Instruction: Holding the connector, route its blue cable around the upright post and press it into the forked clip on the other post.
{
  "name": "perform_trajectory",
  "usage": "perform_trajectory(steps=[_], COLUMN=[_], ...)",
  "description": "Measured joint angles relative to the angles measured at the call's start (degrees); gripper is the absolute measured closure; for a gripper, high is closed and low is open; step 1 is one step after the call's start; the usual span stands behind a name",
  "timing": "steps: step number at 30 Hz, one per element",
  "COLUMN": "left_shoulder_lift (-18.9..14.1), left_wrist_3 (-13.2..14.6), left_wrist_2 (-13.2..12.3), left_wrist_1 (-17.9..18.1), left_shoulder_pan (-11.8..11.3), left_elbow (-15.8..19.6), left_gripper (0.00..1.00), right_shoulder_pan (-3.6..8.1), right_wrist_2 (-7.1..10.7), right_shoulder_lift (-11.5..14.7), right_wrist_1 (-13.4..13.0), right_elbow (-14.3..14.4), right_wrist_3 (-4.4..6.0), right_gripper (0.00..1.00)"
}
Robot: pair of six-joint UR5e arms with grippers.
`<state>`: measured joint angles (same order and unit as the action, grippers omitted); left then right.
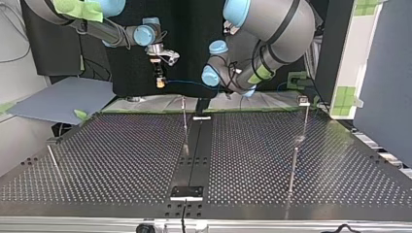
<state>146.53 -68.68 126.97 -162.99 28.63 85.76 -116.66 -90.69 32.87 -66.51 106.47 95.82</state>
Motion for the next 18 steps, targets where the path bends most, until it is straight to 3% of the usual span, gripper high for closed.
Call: perform_trajectory(steps=[10,18], left_shoulder_lift=[0.01,0.02], left_wrist_3=[-4.95,-8.75], left_wrist_2=[-4.96,-8.75], left_wrist_1=[2.78,6.08], left_shoulder_pan=[0.08,0.12], left_elbow=[0.07,1.40], left_gripper=[0.00,0.00], right_shoulder_pan=[0.02,0.04], right_wrist_2=[0.28,2.93], right_shoulder_lift=[0.01,-0.01], right_wrist_1=[0.42,0.49], right_elbow=[-0.68,-1.28], right_wrist_3=[0.07,0.06], right_gripper=[1.00,1.00])
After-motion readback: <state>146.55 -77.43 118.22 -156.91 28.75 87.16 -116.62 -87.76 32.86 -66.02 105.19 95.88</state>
